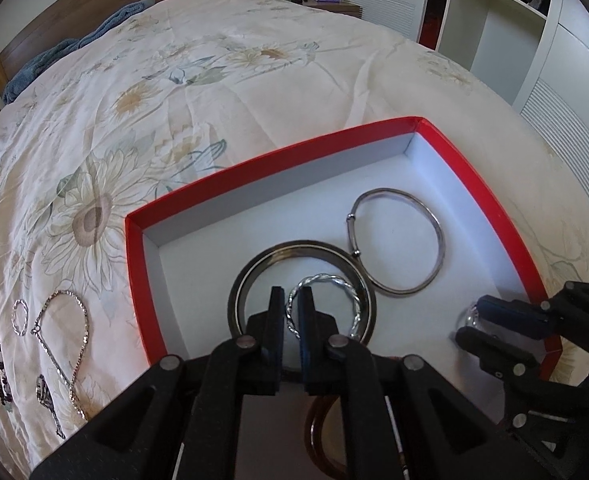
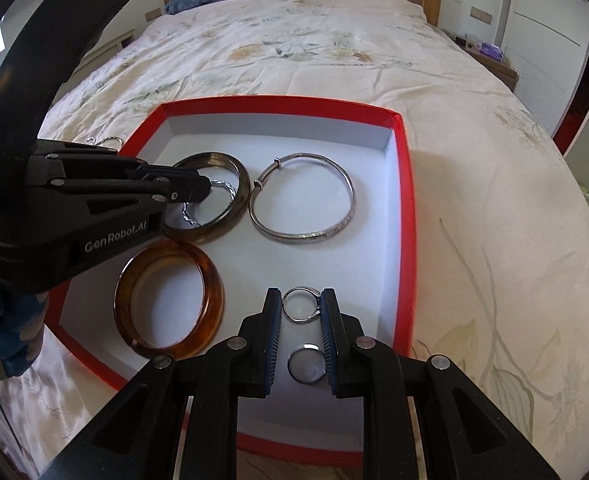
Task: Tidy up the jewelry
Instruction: 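Lower the bangle and ring into the box and open both tools, then withdraw both open tools from the box back over the jewelry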
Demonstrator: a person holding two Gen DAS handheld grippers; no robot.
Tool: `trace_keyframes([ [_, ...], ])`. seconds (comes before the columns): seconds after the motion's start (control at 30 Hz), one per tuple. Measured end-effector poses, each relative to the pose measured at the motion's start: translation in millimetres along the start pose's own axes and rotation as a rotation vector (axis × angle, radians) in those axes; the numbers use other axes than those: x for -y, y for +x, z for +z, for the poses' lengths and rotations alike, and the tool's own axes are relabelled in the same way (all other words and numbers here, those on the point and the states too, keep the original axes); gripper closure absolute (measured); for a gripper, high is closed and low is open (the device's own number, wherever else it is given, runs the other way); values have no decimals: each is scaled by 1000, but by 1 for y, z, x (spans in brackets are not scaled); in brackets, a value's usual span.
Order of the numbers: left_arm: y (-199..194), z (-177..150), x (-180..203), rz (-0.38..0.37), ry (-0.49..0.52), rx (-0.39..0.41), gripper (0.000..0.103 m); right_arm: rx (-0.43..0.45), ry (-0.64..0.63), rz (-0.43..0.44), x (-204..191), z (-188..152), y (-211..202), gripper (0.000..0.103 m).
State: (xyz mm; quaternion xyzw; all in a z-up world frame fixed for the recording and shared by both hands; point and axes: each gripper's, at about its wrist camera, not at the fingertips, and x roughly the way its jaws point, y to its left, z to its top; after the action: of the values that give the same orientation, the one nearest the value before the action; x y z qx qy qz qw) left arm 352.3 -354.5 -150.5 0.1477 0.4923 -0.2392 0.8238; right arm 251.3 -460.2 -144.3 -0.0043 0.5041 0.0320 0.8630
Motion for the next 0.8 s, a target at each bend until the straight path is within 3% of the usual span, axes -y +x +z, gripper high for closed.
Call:
trace_keyframes([
  [0.2, -29, -4, 3, -37, -16, 44, 89, 36, 51, -6, 6, -6, -28, 79],
  [0.3, -59, -10, 9, -46, -8, 94, 76, 68, 75, -11, 5, -11, -52, 75],
  [0.57, -132, -47, 3, -70, -25, 156, 76, 153, 123, -21, -18, -27, -122, 72],
  [0.8, -197, -104, -23, -14, -44, 187, 76, 217, 117, 2, -64, -48, -179, 72],
])
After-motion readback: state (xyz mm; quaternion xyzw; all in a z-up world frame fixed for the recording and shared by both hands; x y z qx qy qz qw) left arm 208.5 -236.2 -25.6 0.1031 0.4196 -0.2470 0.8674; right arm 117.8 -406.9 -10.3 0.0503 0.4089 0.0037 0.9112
